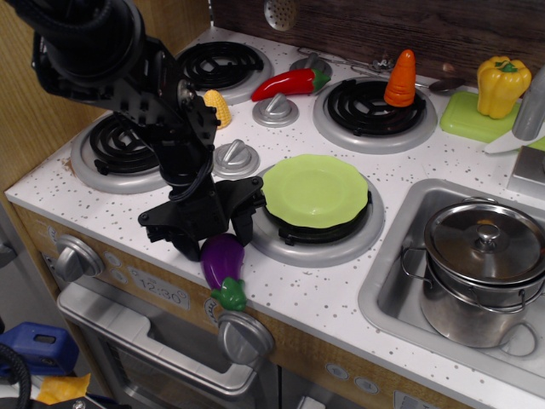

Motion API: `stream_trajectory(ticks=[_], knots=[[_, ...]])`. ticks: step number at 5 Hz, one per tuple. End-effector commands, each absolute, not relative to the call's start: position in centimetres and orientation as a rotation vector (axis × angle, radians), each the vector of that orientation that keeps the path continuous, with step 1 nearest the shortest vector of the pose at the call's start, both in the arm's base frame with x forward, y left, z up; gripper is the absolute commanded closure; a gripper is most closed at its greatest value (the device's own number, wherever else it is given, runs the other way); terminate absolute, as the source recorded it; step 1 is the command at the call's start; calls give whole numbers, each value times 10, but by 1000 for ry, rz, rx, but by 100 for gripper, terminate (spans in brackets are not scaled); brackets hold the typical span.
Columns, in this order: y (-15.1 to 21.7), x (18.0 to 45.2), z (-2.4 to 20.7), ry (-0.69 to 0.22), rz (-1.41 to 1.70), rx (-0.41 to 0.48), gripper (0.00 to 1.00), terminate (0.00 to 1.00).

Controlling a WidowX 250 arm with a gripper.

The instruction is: Put eggplant on plate

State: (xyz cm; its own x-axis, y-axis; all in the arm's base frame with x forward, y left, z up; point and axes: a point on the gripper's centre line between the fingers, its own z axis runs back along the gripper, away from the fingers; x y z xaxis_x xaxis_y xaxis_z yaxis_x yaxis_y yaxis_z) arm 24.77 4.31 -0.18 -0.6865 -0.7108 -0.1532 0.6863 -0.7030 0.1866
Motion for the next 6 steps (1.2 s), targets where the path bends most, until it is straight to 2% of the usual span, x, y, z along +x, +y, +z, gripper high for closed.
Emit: stream_trajectory(ticks=[1,2,3,4,6], knots=[[44,241,-7,-153,-2363,268,0,0],[51,250,-3,-150,-2381,257,100,0],[53,266,18,-109,-2379,273,100,0],[48,271,46,-20,-2328,327,100,0],[38,305,67,-16,-2236,455,100,0]])
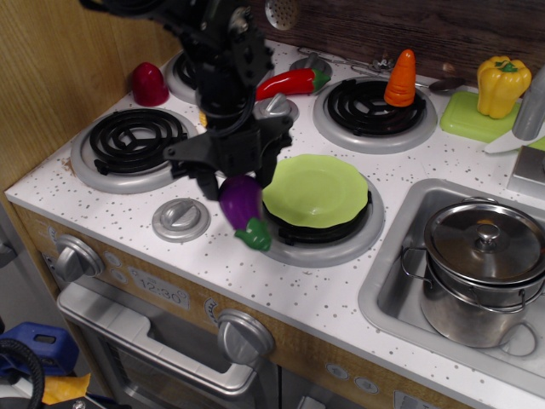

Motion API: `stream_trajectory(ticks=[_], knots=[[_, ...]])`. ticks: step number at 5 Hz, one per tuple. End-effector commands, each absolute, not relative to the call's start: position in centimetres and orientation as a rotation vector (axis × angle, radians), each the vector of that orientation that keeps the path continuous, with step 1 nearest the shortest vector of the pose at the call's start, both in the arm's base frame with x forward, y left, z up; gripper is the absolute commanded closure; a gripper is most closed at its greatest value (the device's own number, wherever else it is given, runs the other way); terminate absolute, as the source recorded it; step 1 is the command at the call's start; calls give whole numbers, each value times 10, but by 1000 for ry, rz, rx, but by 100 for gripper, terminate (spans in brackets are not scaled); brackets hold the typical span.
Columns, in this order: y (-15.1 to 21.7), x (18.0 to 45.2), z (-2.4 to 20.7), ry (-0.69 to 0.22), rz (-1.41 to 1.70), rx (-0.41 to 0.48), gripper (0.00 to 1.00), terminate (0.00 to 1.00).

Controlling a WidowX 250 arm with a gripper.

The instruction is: Put eggplant on plate

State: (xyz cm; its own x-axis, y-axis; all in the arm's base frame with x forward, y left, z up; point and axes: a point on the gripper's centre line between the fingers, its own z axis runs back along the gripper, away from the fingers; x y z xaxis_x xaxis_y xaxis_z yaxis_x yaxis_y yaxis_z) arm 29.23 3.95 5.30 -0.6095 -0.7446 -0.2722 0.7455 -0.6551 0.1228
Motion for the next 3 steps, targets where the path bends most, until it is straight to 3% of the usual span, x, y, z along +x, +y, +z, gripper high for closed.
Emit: stream_trajectory(ticks=[1,2,3], knots=[[36,325,63,-53,-2231,469,100,0],[25,341,62,-67,-2213,468,100,0],[18,342,52,-89,-2202,446,100,100]])
